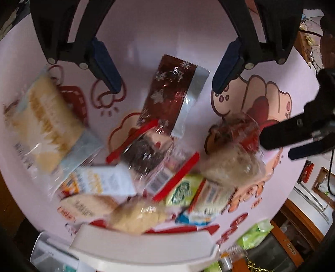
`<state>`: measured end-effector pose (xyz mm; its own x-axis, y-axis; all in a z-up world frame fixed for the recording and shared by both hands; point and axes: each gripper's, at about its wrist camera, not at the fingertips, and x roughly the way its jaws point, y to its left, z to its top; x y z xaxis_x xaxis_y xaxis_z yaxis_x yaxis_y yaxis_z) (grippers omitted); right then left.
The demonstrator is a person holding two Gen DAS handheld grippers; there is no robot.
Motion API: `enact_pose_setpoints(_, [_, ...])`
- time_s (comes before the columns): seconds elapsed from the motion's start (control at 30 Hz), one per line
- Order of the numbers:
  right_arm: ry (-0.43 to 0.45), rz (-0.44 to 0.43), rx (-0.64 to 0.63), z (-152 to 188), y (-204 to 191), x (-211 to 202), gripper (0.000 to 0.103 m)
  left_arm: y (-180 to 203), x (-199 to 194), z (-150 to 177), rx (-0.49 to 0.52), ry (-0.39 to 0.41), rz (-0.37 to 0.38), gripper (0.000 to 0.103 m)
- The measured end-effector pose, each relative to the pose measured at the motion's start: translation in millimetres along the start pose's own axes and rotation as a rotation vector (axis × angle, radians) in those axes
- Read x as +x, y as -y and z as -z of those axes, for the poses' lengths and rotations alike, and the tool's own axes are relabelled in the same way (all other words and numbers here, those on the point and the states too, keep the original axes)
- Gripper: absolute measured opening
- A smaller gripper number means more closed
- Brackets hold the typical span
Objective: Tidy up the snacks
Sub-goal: 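Grasp the cracker bag with the left tool while the right tool grasps the foil packet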
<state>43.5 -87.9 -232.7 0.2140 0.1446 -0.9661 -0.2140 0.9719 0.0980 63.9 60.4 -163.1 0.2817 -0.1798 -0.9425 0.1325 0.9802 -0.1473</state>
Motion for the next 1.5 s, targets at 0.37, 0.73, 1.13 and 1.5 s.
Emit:
enact_pose_setpoints(0.37, [0.037,0.093,-0.090,2.7,-19.8,4.6,0.062,11.8,45.4,-23.3,0.050,-0.066,-0.024,0.099])
enact_pose_setpoints(0.73, [0.048,0.091,-0.090,0.7,-20.6,3.0,0.047,11.5,74.1,-43.2,0.029,-0.107,-0.029,0.091])
enact_pose_setpoints(1.13, [0.043,0.065,-0.099,-2.8,-13.5,2.1,0.040,3.7,70.6,-42.9,0.007,-0.088,-0.025,0.074])
enact_pose_setpoints(1.5, [0.076,0.007,-0.096,-2.4,-0.3,-30.4,0.039,6.5,18.2,-23.8,-0.003,-0.038,-0.028,0.074])
